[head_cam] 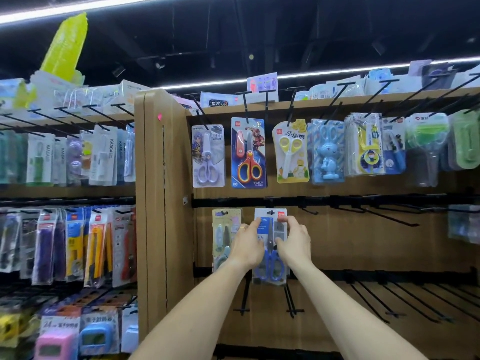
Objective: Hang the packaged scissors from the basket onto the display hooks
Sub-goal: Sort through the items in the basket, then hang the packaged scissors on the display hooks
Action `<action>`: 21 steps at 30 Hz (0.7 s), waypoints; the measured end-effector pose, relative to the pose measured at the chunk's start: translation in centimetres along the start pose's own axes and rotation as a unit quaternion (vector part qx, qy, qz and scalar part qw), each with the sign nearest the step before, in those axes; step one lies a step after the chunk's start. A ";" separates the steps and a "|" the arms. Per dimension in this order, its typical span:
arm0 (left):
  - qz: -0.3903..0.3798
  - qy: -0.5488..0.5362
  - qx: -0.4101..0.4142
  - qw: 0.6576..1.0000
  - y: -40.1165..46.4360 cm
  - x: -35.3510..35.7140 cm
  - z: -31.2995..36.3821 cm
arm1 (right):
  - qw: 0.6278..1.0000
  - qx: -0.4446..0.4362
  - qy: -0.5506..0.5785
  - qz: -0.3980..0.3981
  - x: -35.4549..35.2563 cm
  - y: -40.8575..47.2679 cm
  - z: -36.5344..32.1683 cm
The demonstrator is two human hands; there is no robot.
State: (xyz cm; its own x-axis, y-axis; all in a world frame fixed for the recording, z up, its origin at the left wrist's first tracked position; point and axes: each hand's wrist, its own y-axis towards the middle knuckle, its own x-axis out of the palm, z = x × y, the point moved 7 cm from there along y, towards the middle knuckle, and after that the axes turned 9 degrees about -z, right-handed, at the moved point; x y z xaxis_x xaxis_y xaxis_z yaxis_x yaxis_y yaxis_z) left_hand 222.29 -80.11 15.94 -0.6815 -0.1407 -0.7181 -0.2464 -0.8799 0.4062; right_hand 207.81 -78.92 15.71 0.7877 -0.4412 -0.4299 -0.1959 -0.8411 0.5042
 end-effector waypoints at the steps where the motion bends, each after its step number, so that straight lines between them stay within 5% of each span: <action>1: 0.000 0.004 0.004 1.000 0.0 0.0 0.0 | 1.000 0.002 0.001 0.000 0.0 0.0 0.1; 10: -0.005 0.040 0.044 0.998 -6.2 -1.3 -3.2 | 0.995 -0.101 0.012 0.010 0.6 -7.3 -0.6; 15: -0.012 0.114 0.061 0.992 -16.8 -1.3 -10.3 | 0.984 -0.106 0.090 -0.111 7.2 -17.4 0.6; 21: -0.075 0.173 -0.050 0.981 -33.6 0.7 -23.6 | 0.956 -0.072 0.065 -0.276 19.1 -32.0 5.3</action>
State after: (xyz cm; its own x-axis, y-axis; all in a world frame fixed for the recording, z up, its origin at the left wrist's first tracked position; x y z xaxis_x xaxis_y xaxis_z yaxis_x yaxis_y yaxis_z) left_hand 246.34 -61.34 -11.49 -0.3639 -0.1372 -0.9213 -0.2458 -0.9399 0.2371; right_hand 226.02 -62.13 -12.64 0.8160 0.1087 -0.5678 0.3460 -0.8787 0.3290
